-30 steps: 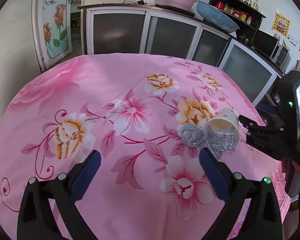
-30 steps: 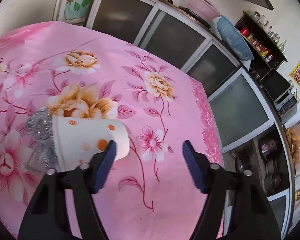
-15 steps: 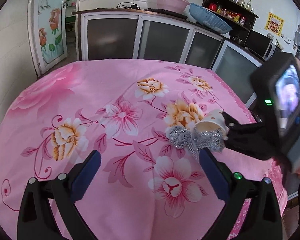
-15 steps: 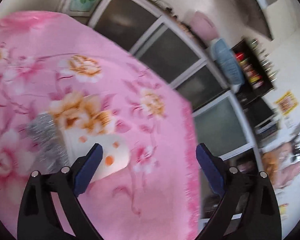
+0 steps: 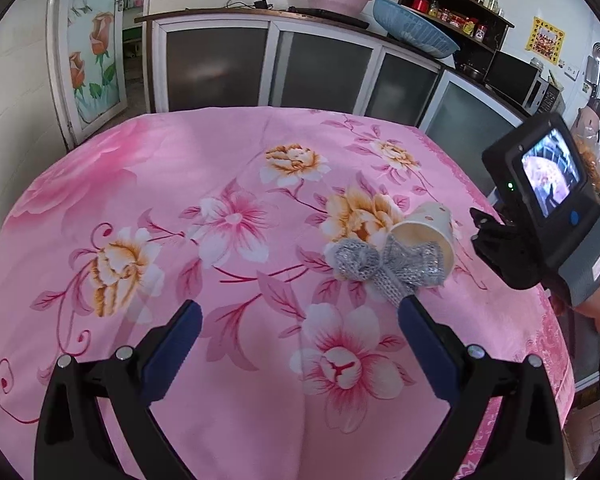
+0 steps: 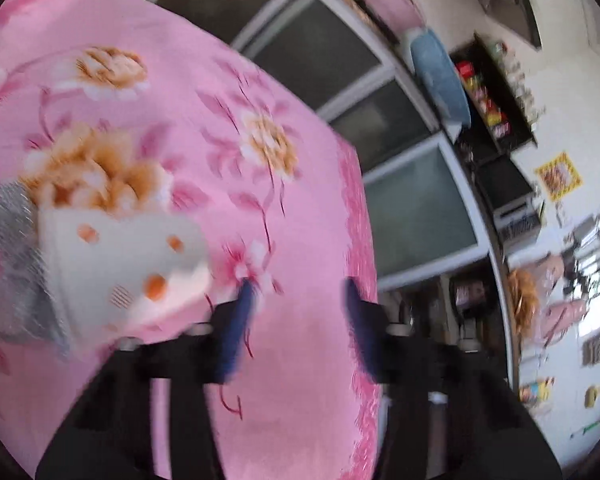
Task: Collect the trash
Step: 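Grasp the silver mesh scrubber with the left tool while the right tool approaches the cup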
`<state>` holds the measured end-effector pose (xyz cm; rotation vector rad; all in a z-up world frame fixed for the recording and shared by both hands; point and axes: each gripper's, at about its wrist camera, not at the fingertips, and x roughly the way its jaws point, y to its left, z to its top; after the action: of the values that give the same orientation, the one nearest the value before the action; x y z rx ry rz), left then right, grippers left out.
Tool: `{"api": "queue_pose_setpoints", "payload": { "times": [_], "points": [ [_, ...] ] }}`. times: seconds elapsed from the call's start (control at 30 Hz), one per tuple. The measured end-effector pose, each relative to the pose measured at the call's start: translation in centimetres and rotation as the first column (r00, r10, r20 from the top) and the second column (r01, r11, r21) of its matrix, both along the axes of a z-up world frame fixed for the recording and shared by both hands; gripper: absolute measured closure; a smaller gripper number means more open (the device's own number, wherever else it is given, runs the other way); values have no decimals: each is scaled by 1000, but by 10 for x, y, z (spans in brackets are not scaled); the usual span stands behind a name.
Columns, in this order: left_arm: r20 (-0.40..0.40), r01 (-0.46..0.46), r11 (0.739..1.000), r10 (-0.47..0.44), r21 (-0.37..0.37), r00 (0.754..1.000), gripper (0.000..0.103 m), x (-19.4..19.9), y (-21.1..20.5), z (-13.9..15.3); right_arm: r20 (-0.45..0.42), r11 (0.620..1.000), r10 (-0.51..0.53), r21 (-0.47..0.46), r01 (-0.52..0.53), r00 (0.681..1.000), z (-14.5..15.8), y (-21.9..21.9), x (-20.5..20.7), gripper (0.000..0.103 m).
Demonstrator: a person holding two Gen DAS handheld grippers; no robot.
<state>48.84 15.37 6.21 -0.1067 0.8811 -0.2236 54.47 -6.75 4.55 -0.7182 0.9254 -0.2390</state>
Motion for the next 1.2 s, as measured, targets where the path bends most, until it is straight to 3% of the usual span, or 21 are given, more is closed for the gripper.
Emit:
{"api": "queue_pose_setpoints", "payload": {
  "times": [0.07,0.17,0.23,0.33,0.43,0.47,0.53,0.57,0.6,0.63,0.7,0.77,0.8,0.93,0.97,1.0,1.07,1.2],
  "points": [
    [2,20,1000,-20,8,1000,8,1,-9,0,20,1000,-9,29,9,1000,1,-8,-2,85],
    [-9,57,998,-57,9,998,8,7,-23,0,60,991,-14,134,5,998,16,-22,-8,86],
    [-39,84,996,-84,-13,996,8,13,-30,-2,51,967,-5,253,-8,999,30,-36,-14,85],
    [-126,137,985,-151,-109,980,8,24,-39,-12,41,925,12,380,-27,999,48,-56,-24,82],
    [-234,136,971,-181,-194,955,8,33,-46,-25,58,897,29,440,-51,998,60,-73,-39,64],
    [-246,133,972,-179,-192,952,8,34,-48,-27,72,889,32,453,-61,997,63,-81,-46,49],
    [-229,125,986,-148,-111,962,8,33,-56,-26,104,883,43,462,-86,994,67,-92,-60,46],
    [-183,157,988,-154,2,971,8,29,-68,-22,113,884,46,458,-93,993,68,-96,-64,46],
    [-154,190,980,-179,61,972,8,25,-76,-19,120,881,51,462,-102,991,68,-100,-69,46],
    [-118,233,964,-218,129,969,8,19,-85,-15,119,880,56,464,-106,991,67,-103,-71,46],
    [-62,329,908,-325,259,944,8,5,-108,-13,113,878,61,466,-107,992,62,-108,-74,46],
    [-65,381,869,-380,317,923,8,4,-126,-17,101,879,62,466,-102,993,57,-110,-72,46],
    [-73,386,862,-384,328,920,8,8,-132,-21,97,877,63,470,-101,993,54,-111,-72,46],
    [-107,366,871,-350,327,930,10,32,-143,-37,82,877,62,472,-93,995,46,-111,-71,46],
    [-112,364,878,-347,311,931,26,35,-142,-39,81,878,64,469,-94,995,44,-112,-71,46],
    [-130,361,889,-337,282,932,55,39,-140,-41,78,880,66,465,-95,995,43,-112,-71,46],
    [-156,374,900,-346,225,925,78,41,-133,-44,72,879,71,468,-97,995,41,-112,-71,46],
    [-120,373,897,-354,236,928,99,33,-124,-44,75,874,76,475,-103,994,41,-107,-69,46]
  ]
}}
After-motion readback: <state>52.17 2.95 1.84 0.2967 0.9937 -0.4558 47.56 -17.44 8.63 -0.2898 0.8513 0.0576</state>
